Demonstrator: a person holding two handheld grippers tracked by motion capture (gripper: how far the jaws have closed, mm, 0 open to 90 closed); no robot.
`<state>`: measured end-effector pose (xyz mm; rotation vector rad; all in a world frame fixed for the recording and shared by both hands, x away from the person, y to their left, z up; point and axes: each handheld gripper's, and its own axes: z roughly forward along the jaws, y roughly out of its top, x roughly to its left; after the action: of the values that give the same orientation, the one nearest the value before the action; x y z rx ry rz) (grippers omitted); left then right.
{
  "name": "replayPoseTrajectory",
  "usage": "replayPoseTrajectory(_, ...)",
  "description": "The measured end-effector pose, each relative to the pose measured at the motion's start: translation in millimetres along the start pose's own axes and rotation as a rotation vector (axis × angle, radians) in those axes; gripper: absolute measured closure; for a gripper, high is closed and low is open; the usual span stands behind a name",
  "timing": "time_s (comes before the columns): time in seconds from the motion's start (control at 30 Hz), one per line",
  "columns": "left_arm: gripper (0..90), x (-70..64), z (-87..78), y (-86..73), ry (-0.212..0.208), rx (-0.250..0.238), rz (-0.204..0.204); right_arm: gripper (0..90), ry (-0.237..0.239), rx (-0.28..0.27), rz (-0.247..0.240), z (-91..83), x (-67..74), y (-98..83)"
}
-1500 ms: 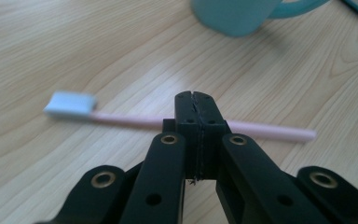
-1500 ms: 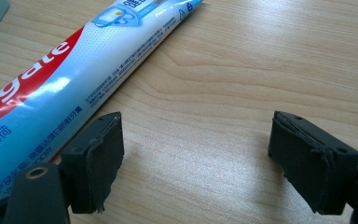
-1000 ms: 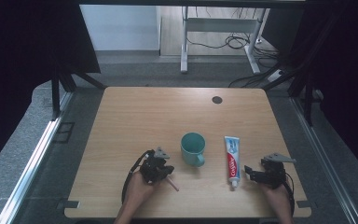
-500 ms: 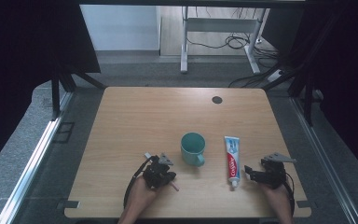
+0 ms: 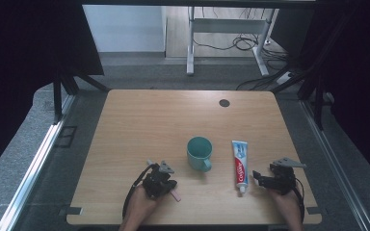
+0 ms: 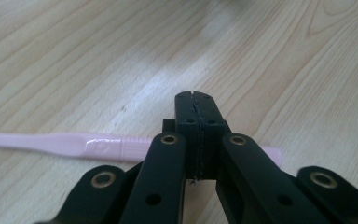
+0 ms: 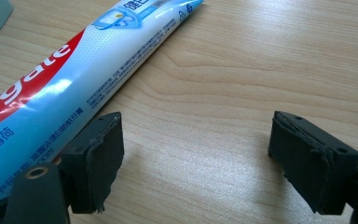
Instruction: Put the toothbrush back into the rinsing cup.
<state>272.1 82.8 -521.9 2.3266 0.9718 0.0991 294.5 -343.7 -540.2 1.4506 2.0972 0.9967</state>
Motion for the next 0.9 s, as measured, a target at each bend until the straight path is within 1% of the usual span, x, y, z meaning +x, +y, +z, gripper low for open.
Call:
replayPoseTrajectory(0.1, 89.6, 1.6, -2.8, -5.5, -0.001, 0.000, -0.014, 17.9, 0.000, 0.000, 0.001, 0.0, 0.0, 0.0)
replayPoseTrajectory(0.17, 89.5, 2.0, -5.0, -8.1, 0.005, 0.002, -0.015, 17.9, 0.000, 0.000, 0.000, 0.0, 0.0, 0.0)
replayPoseTrajectory(0.33, 89.6, 2.0, -9.1, -12.6, 0.004, -0.003, -0.023, 17.9, 0.000, 0.000, 0.000, 0.0, 0.0, 0.0)
replayPoseTrajectory(0.37, 89.5, 1.7, -10.1, -14.1, 0.000, -0.004, -0.029, 17.9, 0.000, 0.000, 0.000, 0.0, 0.1, 0.0)
replayPoseTrajectory(0.47, 89.5, 1.3, -11.6, -16.1, 0.000, 0.000, -0.027, 17.9, -0.001, 0.001, -0.001, 0.0, 0.1, 0.0)
replayPoseTrajectory(0.73, 89.5, -2.3, -16.3, -26.0, -0.008, 0.001, -0.045, 17.9, 0.000, 0.000, 0.000, -0.1, -0.1, 0.0)
replayPoseTrajectory(0.9, 89.4, -2.0, -22.8, -33.8, 0.006, 0.007, -0.062, 17.9, 0.000, 0.001, 0.000, -0.1, 0.0, 0.0)
